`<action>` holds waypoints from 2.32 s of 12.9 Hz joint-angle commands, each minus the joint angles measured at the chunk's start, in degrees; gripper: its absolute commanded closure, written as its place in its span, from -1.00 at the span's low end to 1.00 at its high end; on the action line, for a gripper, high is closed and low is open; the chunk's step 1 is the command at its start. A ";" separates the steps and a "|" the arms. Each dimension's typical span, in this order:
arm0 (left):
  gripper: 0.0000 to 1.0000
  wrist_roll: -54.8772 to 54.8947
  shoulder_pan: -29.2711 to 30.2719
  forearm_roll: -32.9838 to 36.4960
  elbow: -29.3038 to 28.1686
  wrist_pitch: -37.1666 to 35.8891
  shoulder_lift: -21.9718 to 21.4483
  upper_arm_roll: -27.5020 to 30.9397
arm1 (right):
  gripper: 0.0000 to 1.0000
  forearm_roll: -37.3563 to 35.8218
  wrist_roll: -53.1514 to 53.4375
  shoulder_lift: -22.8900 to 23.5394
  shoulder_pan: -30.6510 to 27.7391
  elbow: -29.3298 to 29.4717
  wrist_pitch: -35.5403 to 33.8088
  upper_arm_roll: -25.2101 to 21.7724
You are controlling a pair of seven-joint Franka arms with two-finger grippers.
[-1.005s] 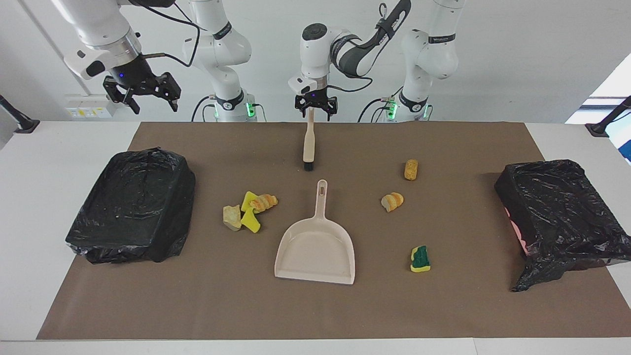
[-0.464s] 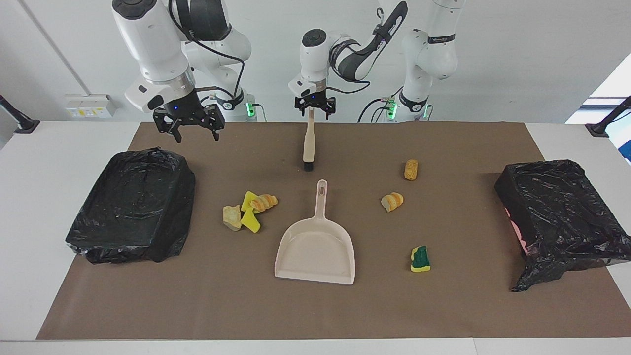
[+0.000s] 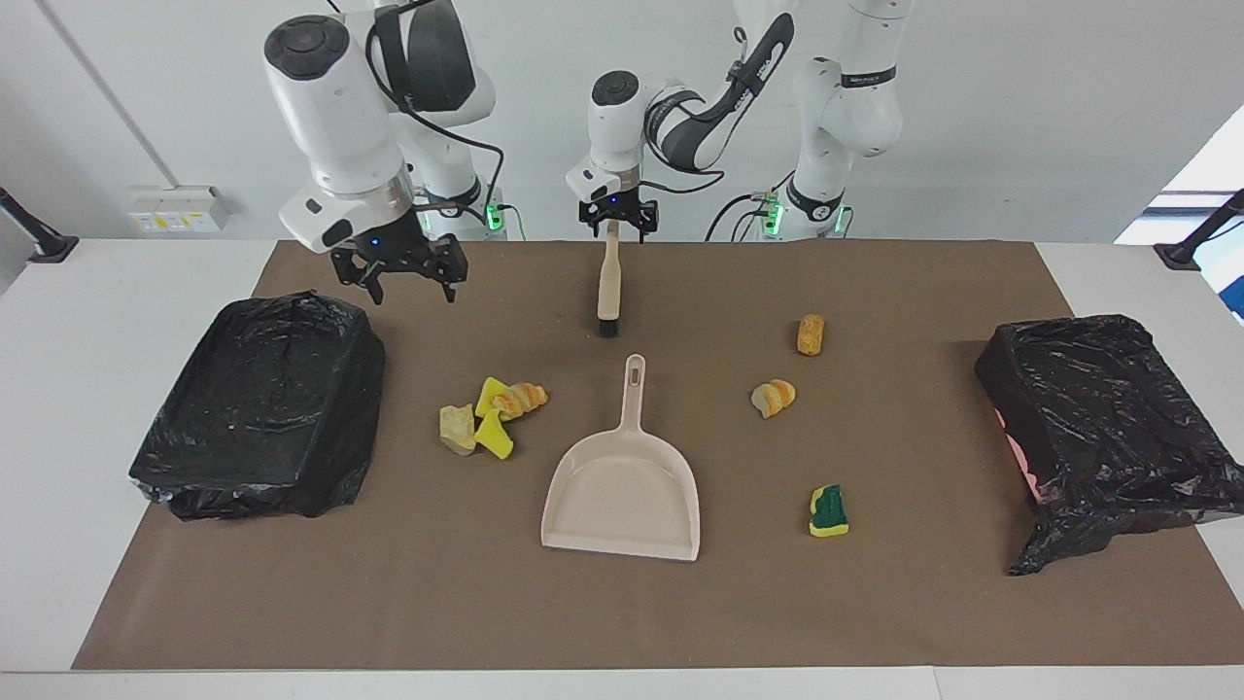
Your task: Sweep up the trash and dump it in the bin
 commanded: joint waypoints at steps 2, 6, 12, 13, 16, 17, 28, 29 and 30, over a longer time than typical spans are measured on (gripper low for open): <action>1.00 -0.63 -0.76 -0.93 -0.51 -0.18 -0.91 0.98 | -1.00 1.96 2.33 -0.04 2.17 -2.54 1.65 0.04; 1.00 0.24 2.31 -0.84 -0.16 -7.44 -5.11 1.51 | -1.00 5.03 3.64 -0.06 2.79 -4.94 7.98 0.30; 1.00 0.25 15.75 -0.05 1.25 -25.73 -13.82 1.77 | -1.00 6.01 10.83 7.93 6.38 0.24 12.98 0.39; 1.00 0.07 19.43 -0.05 1.16 -28.19 -15.92 1.68 | -1.00 5.66 11.46 10.04 7.61 1.56 13.16 0.39; 1.00 -3.43 25.34 2.40 0.55 -34.97 -18.75 1.68 | -1.00 5.65 14.00 14.00 9.03 3.15 17.81 0.47; 1.00 -6.58 26.48 2.50 -0.50 -34.98 -19.54 1.59 | -1.00 5.48 14.27 15.84 10.69 3.94 19.04 0.48; 1.00 -25.66 37.48 2.33 -14.22 -25.68 -21.76 1.42 | -0.19 4.86 12.34 15.51 15.01 -0.80 20.20 0.39; 1.00 -28.38 36.87 1.89 -14.13 -22.97 -20.44 1.33 | 0.38 4.86 12.34 15.51 15.53 -0.71 19.76 0.39; 1.00 -30.06 36.69 0.93 -13.78 -19.55 -18.86 1.24 | 0.99 5.12 12.34 15.60 15.45 -0.54 19.76 0.39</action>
